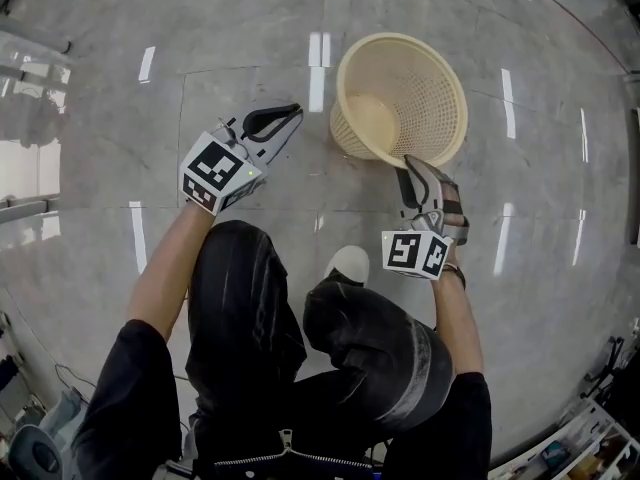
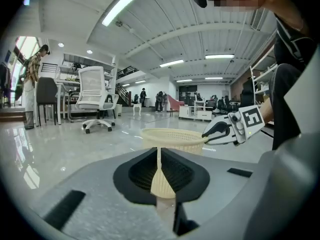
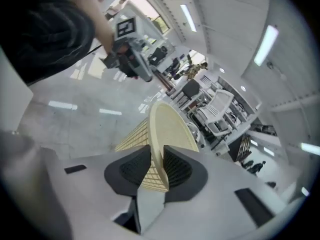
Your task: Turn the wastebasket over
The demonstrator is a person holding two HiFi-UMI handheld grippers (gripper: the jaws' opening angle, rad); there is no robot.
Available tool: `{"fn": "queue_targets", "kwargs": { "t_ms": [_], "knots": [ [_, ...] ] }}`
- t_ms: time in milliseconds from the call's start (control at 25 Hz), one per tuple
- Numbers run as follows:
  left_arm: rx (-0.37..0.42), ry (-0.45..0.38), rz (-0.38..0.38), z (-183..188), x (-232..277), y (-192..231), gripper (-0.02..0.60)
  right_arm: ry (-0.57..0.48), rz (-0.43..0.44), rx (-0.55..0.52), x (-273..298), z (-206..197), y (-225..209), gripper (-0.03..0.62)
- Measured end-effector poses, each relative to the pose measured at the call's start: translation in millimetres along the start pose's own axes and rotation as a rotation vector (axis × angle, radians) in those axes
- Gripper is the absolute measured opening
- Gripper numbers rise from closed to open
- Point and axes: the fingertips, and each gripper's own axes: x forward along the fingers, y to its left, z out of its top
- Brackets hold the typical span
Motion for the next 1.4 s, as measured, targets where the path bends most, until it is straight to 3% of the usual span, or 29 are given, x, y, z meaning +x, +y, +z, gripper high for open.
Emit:
{"fn": "queue_targets", "kwargs": {
  "t_ms": [80, 120, 200, 360, 440, 600, 680, 840, 960, 1200, 1400],
  "knots": [
    [-0.059, -0.001, 0.018, -14.5, 5.0, 12.8, 0.032, -0.009, -0.032, 0.154, 3.3, 0.0, -22.6, 0.077],
    [-0.104, 0.003, 0.014, -24.5, 11.0, 17.2, 0.075, -0.021, -0.045, 0.242, 4.7, -0.9, -33.3, 0.074],
    [-0.215, 0.01, -0.022, -47.6, 29.1, 17.7, 0.16, -0.054, -0.065, 0.432, 4.5, -6.9, -50.7, 0.071],
    [-0.402, 0.017, -0.122, -90.6, 73.5, -1.9, 0.226, -0.112, -0.106, 0.728, -4.3, -25.9, -67.5, 0.056],
    [-0.458, 0.033, -0.14, -107.9, 95.2, -9.1, 0.247, -0.14, -0.119, 0.817, -6.8, -32.9, -70.1, 0.055],
    [-0.523, 0.043, -0.165, -125.3, 140.8, -15.7, 0.273, -0.104, -0.185, 0.852, -16.5, -54.8, -70.1, 0.055],
    [-0.519, 0.023, -0.159, -123.4, 154.9, -14.6, 0.275, -0.041, -0.225, 0.861, -19.2, -73.9, -70.4, 0.055],
    [-0.411, -0.022, -0.154, -105.3, 179.0, -26.5, 0.276, 0.139, -0.269, 0.861, -23.1, -125.7, -68.1, 0.057],
    [-0.343, -0.027, -0.182, -96.1, 196.9, -42.3, 0.261, 0.225, -0.255, 0.882, -30.1, -159.4, -63.0, 0.064],
    [-0.261, 0.047, -0.242, -91.6, 214.7, -52.4, 0.261, 0.211, -0.31, 0.876, -26.4, -185.2, -97.9, 0.08],
    [-0.211, 0.096, -0.276, -90.2, 226.5, -56.6, 0.261, 0.26, -0.284, 0.867, -9.0, -196.0, -129.8, 0.073]
  ]
}}
